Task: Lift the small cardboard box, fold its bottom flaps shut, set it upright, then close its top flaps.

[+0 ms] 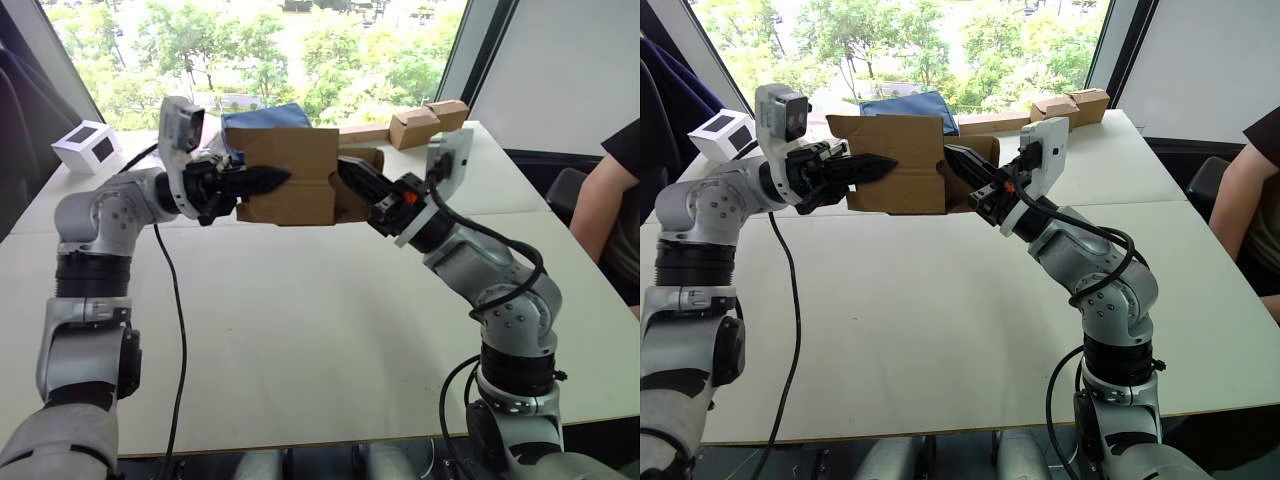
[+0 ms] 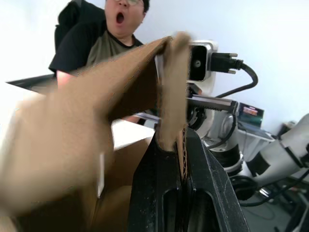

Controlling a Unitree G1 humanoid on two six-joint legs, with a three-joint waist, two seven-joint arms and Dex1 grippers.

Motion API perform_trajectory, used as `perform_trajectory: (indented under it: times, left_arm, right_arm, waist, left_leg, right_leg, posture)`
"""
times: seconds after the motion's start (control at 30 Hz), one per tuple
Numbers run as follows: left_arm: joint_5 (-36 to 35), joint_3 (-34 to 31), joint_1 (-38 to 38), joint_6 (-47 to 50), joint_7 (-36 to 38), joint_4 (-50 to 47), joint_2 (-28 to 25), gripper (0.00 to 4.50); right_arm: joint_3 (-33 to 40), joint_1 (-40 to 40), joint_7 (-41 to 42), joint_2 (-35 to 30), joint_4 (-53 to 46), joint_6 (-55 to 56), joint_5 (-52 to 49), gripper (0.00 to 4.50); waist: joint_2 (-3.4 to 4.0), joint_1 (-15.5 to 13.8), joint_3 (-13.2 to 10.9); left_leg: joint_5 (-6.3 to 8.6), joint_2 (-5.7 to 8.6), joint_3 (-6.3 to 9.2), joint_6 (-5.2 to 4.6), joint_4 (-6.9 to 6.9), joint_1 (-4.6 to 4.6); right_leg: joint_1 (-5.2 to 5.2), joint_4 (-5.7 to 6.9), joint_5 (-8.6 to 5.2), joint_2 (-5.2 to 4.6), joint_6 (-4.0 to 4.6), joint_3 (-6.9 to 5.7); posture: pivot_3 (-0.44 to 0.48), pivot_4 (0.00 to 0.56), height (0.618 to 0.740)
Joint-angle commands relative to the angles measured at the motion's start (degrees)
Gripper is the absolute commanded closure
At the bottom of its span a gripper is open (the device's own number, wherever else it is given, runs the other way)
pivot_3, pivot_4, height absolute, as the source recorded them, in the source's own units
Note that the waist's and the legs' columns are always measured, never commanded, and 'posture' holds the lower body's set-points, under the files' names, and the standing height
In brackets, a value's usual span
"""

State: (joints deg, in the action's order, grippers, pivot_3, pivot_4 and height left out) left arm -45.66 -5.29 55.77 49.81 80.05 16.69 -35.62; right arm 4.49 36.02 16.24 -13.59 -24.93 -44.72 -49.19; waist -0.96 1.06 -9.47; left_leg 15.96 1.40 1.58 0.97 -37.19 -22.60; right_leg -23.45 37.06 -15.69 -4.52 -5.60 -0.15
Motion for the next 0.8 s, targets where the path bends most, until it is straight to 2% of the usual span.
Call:
perform_trajectory:
  times: [0.03,0.27,0.5,0.63,0.8]
  left_arm:
    - [-1.3,-1.1,0.6,1.2,0.2,-1.9,-0.2,4.47]
    - [0.6,-1.1,1.1,-0.2,-0.4,1.0,-0.5,4.47]
    - [1.1,-2.3,1.7,-0.9,-0.7,2.3,-1.3,4.47]
    - [0.9,-2.7,1.8,-0.8,-0.7,2.1,-1.5,4.47]
    - [0.7,-2.9,2.5,-0.8,-0.8,2.0,-1.5,4.47]
  right_arm:
    - [0.1,0.6,1.2,0.2,-2.4,0.6,-2.1,4.50]
    - [-0.3,-0.1,3.4,-2.0,-3.5,0.0,-2.7,4.50]
    - [5.1,-2.9,6.3,-12.5,-8.2,-2.7,-6.3,4.50]
    - [7.7,-4.1,5.2,-15.8,-9.6,-4.5,-10.8,4.50]
    - [7.2,-11.0,6.9,-20.8,-11.0,-6.6,-11.1,4.50]
  waist:
    - [0.00,0.0,0.0]
    - [0.00,-0.1,0.0]
    - [-0.02,-0.2,0.0]
    - [-0.02,-0.2,0.0]
    - [-0.04,-0.3,0.0]
  left_leg:
    - [0.00,0.00,0.00,0.00,0.00,0.01]
    - [0.00,0.00,0.01,0.00,0.00,0.01]
    - [0.01,0.02,0.01,-0.02,-0.03,-0.01]
    - [0.01,-0.01,0.02,-0.02,-0.02,0.00]
    - [0.03,-0.01,0.02,-0.05,-0.02,0.00]
  right_leg:
    - [0.00,0.01,0.00,0.00,0.00,0.00]
    - [0.00,0.02,0.00,0.01,0.00,0.00]
    - [0.01,0.01,0.00,-0.01,0.00,0.00]
    - [0.02,0.01,0.00,0.01,0.00,0.00]
    - [0.03,-0.02,-0.01,0.01,0.00,0.00]
  posture:
    - [0.000,0.150,0.737]
    - [0.000,0.150,0.737]
    - [0.000,0.150,0.737]
    - [0.000,0.150,0.737]
    - [0.000,0.150,0.737]
